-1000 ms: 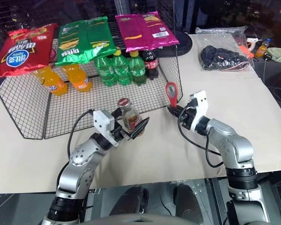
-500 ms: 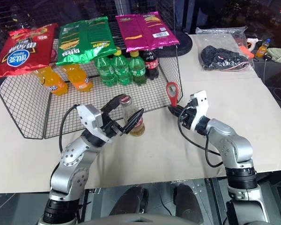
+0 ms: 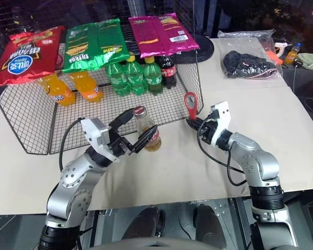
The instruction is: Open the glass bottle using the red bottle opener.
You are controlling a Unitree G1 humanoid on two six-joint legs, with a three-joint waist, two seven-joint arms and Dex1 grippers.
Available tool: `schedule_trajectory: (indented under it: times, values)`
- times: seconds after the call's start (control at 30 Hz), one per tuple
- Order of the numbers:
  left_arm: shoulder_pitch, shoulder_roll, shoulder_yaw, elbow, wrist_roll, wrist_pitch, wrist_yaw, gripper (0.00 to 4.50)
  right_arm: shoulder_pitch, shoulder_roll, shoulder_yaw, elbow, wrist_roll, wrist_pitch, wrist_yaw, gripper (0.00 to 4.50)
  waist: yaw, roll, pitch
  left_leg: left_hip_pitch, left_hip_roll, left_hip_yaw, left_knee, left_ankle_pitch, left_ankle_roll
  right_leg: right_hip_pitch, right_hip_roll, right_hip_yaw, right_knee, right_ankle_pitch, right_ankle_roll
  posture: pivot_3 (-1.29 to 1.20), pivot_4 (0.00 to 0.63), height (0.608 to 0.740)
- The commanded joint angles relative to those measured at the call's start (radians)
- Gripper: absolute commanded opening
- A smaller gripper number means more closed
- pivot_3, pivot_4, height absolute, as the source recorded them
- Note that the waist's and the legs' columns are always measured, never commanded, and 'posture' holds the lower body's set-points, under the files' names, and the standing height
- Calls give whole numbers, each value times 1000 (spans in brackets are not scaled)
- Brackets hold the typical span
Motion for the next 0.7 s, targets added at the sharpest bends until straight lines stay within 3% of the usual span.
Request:
schedule_trajectory:
  times: [0.03, 0.23, 0.33, 0.5, 0.57, 0.7]
  values:
    - [4, 6, 7, -43, -16, -14, -9, 4475, -16, 2, -5, -25, 6, -18, 11, 0, 0, 0, 0, 0, 0, 0, 0, 0, 0, 0, 0, 0, 0, 0, 0, 0, 150, 740]
    - [1, 4, 7, -37, -18, -12, -10, 4475, -16, 4, -3, -26, 5, -16, 11, 0, 0, 0, 0, 0, 0, 0, 0, 0, 0, 0, 0, 0, 0, 0, 0, 0, 150, 740]
    - [2, 5, 5, -38, -18, -12, -10, 3853, -16, 4, -4, -26, 5, -16, 11, 0, 0, 0, 0, 0, 0, 0, 0, 0, 0, 0, 0, 0, 0, 0, 0, 0, 150, 740]
    - [-3, 3, 6, -34, -17, -16, -8, 1448, -16, 6, -3, -27, 4, -15, 9, 0, 1, 1, 0, 0, 0, 0, 0, 0, 0, 0, 0, 0, 0, 0, 0, 0, 150, 740]
    - [-6, 4, 5, -32, -16, -18, -11, 1190, -17, 6, -2, -27, 4, -15, 9, 0, 2, 1, 0, 0, 0, 0, 0, 0, 0, 1, 0, 0, 0, 0, 0, 0, 150, 740]
    - [-5, -3, 2, -28, -18, -25, -14, 1145, -21, 8, -2, -25, 3, -16, 8, 0, 1, 1, 0, 1, 0, 0, 0, 0, 0, 1, 0, 0, 0, 0, 0, 0, 150, 740]
